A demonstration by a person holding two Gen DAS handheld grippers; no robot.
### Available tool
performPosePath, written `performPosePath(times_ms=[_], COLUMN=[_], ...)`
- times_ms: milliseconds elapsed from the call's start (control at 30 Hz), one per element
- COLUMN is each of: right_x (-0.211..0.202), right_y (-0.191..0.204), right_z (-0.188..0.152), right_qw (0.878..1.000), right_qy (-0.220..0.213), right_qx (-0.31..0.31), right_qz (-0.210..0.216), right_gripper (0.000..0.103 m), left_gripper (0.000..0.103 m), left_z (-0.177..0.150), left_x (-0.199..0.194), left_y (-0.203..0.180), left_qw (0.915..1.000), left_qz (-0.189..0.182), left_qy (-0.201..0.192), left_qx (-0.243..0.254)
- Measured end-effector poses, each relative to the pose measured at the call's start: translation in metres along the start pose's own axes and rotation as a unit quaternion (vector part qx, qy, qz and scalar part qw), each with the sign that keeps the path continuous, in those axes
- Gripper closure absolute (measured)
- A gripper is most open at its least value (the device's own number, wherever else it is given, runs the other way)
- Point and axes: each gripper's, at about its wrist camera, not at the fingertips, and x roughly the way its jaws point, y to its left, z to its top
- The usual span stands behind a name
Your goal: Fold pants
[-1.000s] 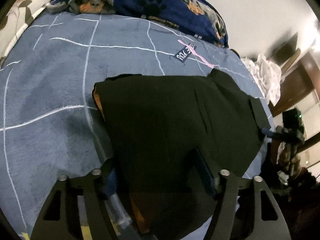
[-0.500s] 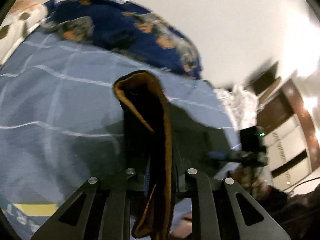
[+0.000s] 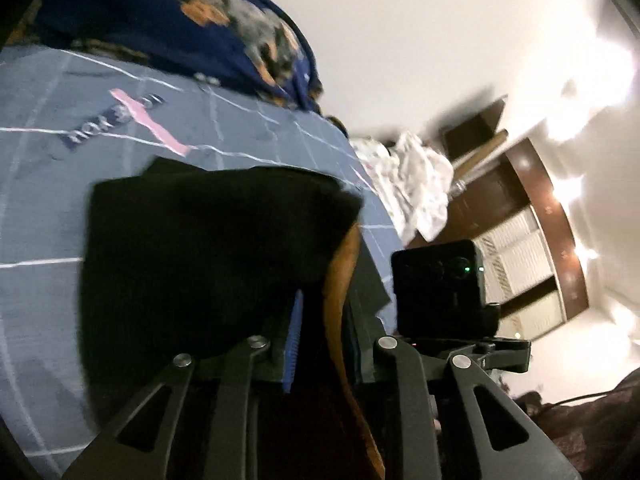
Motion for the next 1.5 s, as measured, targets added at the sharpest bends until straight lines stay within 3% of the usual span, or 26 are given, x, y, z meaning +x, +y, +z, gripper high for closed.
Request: performPosePath(times_ms=[167, 267, 400, 467, 500, 533, 567, 667, 800, 933, 1133, 1300, 1500], right_x=[-0.002, 0.003, 0.01, 0.014, 0.017, 0.02, 0.022, 0.014, -0.032, -0.108, -0.208, -0.242, -0.258], right_y=[-0.014, -0.018, -0.019, -0.023, -0.024, -0.027, -0.029, -0.025, -0.009, -0.009, -0.054, -0.085, -0.092], right_z=[0.001, 0.0, 0.002, 0.001, 0.001, 0.002, 0.003, 0.008, 0.027, 0.047, 0.058, 0.054, 0.053], right_qw=[0.999, 0.999, 0.997, 0.993, 0.99, 0.987, 0.985, 0.985, 0.988, 0.981, 0.966, 0.96, 0.959], right_qy=[0.003, 0.002, 0.011, 0.021, 0.026, 0.035, 0.042, 0.034, -0.002, -0.052, -0.094, -0.116, -0.131], right_qx=[0.03, 0.033, 0.021, 0.025, 0.024, 0.026, 0.031, 0.034, 0.023, 0.024, 0.073, 0.103, 0.104], right_qz=[-0.013, -0.019, -0.072, -0.11, -0.135, -0.155, -0.163, -0.165, -0.154, -0.183, -0.231, -0.233, -0.229], right_gripper=[0.003, 0.003, 0.005, 0.019, 0.045, 0.081, 0.085, 0.086, 0.088, 0.088, 0.088, 0.088, 0.088], left_gripper=[0.07, 0.05, 0.048, 0.048, 0.048, 0.048, 0.048, 0.048, 0.048, 0.046, 0.044, 0.043, 0.042], left_z=[0.011, 0.009, -0.007, -0.016, -0.02, -0.024, -0.028, -0.036, -0.038, -0.033, -0.026, -0.025, -0.019], left_x=[-0.001, -0.018, -0.042, -0.05, -0.054, -0.056, -0.059, -0.063, -0.054, -0.029, 0.03, 0.077, 0.081], left_y=[-0.019, -0.019, 0.004, 0.017, 0.024, 0.029, 0.035, 0.041, 0.031, 0.021, 0.003, -0.006, 0.001], left_qw=[0.9984, 0.995, 0.9918, 0.9897, 0.9877, 0.9861, 0.9846, 0.9825, 0.9815, 0.9829, 0.9863, 0.9828, 0.9846], left_qz=[0.039, 0.079, 0.113, 0.129, 0.144, 0.155, 0.165, 0.176, 0.186, 0.183, 0.162, 0.162, 0.16], left_qy=[-0.012, -0.036, -0.055, -0.061, -0.062, -0.06, -0.056, -0.053, -0.042, -0.019, 0.026, 0.075, 0.066], left_qx=[0.04, 0.049, 0.026, 0.01, 0.002, -0.005, -0.015, -0.029, -0.014, 0.001, 0.021, 0.046, 0.023])
